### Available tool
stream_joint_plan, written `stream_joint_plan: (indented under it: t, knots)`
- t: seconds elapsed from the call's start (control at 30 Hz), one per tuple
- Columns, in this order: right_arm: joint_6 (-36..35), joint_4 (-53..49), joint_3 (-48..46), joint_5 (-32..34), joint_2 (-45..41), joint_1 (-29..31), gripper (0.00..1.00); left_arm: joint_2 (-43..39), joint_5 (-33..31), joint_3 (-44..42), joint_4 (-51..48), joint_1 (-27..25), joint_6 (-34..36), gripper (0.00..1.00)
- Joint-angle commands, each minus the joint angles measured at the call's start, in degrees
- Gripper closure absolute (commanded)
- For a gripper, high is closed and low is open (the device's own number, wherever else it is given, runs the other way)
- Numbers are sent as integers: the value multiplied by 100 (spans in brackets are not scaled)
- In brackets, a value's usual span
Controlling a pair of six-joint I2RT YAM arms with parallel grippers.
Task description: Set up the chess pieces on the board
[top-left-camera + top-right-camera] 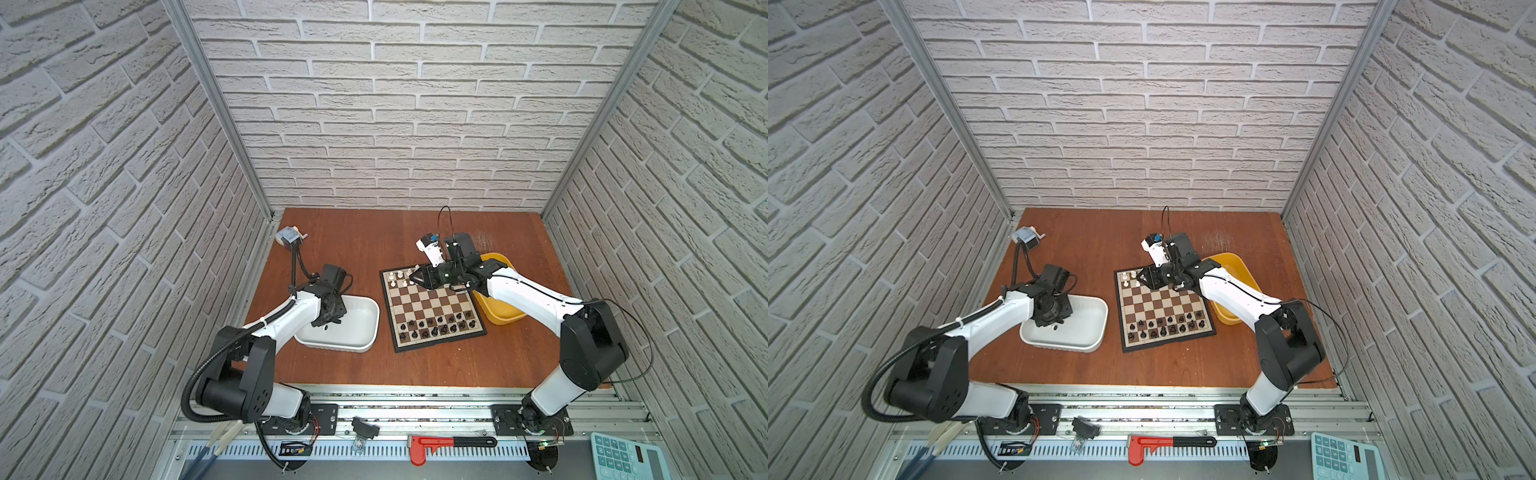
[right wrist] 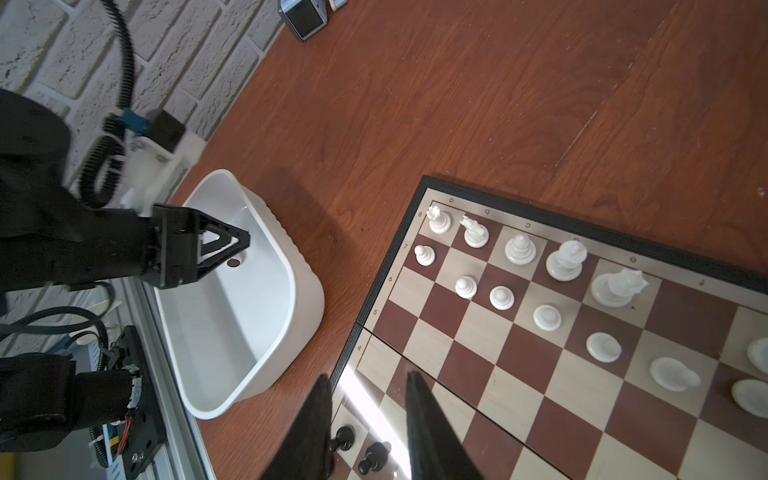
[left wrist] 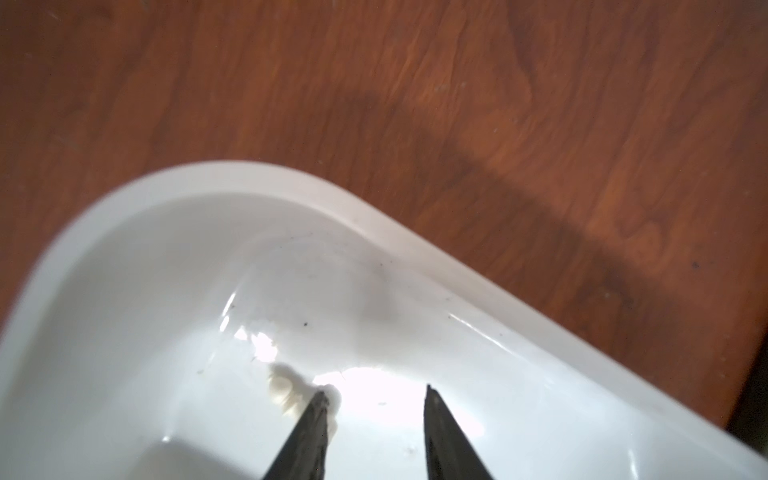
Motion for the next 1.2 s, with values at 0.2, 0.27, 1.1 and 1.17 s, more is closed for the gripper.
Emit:
stream_joint_plan:
  t: [0.2,0.27,1.1,1.17]
  knots:
    - [-1,148,273,-206,467,205,66,-350,-90,99,-619,264,406,50]
    - [2,184,246,-216,449,214,66,-189,124,98,-643,264,328,47]
    - [-35,-14,300,-50,344,196,67,1238,-450,63,429,704,1409,52]
    - [-28,-33,332,-25,344,196,67,1226,-352,-4,503,708,1403,57]
